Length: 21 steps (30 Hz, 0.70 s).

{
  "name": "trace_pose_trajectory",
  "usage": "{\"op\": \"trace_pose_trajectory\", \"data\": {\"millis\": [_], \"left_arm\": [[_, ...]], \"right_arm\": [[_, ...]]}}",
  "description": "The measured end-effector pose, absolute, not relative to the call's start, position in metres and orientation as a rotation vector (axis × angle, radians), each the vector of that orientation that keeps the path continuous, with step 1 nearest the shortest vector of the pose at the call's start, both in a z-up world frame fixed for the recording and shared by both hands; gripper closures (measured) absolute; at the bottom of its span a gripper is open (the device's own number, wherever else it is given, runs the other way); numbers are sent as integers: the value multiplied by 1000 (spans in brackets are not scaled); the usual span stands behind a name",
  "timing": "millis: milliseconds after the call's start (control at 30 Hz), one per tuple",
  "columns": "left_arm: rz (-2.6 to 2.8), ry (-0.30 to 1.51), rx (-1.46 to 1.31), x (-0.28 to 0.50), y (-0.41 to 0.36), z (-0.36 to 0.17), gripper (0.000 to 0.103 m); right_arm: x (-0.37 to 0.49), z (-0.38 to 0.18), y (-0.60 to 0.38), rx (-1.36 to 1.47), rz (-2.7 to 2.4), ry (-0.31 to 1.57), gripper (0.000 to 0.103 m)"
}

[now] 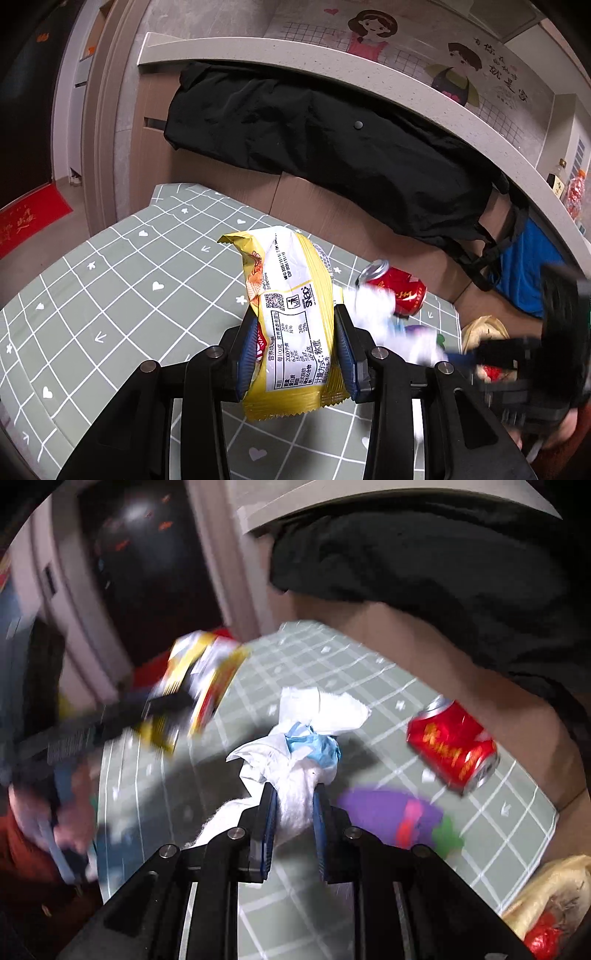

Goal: Collect trash
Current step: 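Grasp the white tissue and blue mask with the right gripper while the left holds the yellow bag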

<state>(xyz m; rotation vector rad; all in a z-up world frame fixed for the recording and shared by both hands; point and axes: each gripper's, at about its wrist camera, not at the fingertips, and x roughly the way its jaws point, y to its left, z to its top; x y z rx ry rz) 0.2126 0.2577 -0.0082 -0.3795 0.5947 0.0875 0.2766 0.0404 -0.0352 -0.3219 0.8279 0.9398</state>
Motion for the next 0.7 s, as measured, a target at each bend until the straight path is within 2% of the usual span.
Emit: {"op": "trace_pose_trajectory", "data": {"millis": [133, 233, 300, 533, 700], "left_arm": [[79, 615, -372, 211, 254, -12, 64], [73, 627, -380, 210, 252, -15, 64], [70, 636, -386, 210, 251, -18, 64], [76, 647, -388, 208, 248, -19, 64], [89, 624, -366, 204, 248, -15, 64]], "right_arm": [[253, -56, 20, -354, 934, 851, 84], [240, -68, 3, -364, 976, 855, 78], [237, -71, -5, -376, 956, 844, 69], [235, -55, -23, -317, 958, 766, 69], [242, -63, 9, -393, 915, 775, 69]]}}
